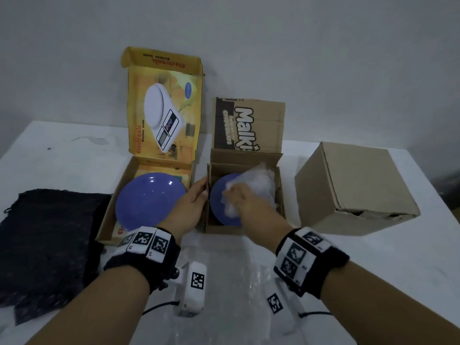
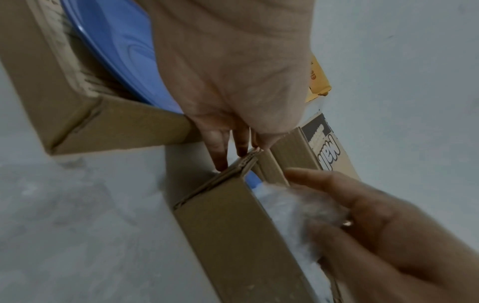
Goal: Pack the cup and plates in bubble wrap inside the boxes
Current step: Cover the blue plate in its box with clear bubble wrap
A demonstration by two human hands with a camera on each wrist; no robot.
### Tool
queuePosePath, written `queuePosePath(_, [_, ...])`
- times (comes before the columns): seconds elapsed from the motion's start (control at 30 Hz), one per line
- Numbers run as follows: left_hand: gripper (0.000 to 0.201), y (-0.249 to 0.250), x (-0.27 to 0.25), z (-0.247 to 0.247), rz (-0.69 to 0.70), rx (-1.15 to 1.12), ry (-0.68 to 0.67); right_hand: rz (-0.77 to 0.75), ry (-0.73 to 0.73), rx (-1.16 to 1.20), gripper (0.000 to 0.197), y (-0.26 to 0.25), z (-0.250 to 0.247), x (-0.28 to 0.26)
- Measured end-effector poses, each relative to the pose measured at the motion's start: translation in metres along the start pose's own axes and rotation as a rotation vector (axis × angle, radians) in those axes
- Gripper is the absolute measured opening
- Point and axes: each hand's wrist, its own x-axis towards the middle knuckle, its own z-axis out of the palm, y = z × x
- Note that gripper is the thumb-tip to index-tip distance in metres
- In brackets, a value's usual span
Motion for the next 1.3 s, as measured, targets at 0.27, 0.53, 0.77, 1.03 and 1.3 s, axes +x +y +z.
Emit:
queuePosePath(0.27, [0.051,-0.004,0.010,-0.002,-0.031,0.145,-0.034,0.086,0.068,0.236,0.011,-0.011,0.009,0.023])
queuePosePath(0.53, [0.056,-0.002,0.015,-0.005,-0.069,0.165,-0.036,0.118,-0.216,0.274,0.030,-0.011,-0.005,0.039])
queuePosePath(0.77, [0.057,0.003,0.015,-0.005,-0.100,0.183,-0.071,0.161,-0.109,-0.009,0.029,-0.009,0.018,0.053])
queuePosePath(1.03, [0.055,0.010,0.010,-0.004,-0.109,0.253,-0.058,0.317,0.011,-0.183,0.073,0.000,0.029,0.051])
queuePosePath(1.3, [0.055,0.010,0.008,-0.002,-0.119,0.283,-0.041,0.308,-0.217,0.146,0.047,0.008,0.000,0.058])
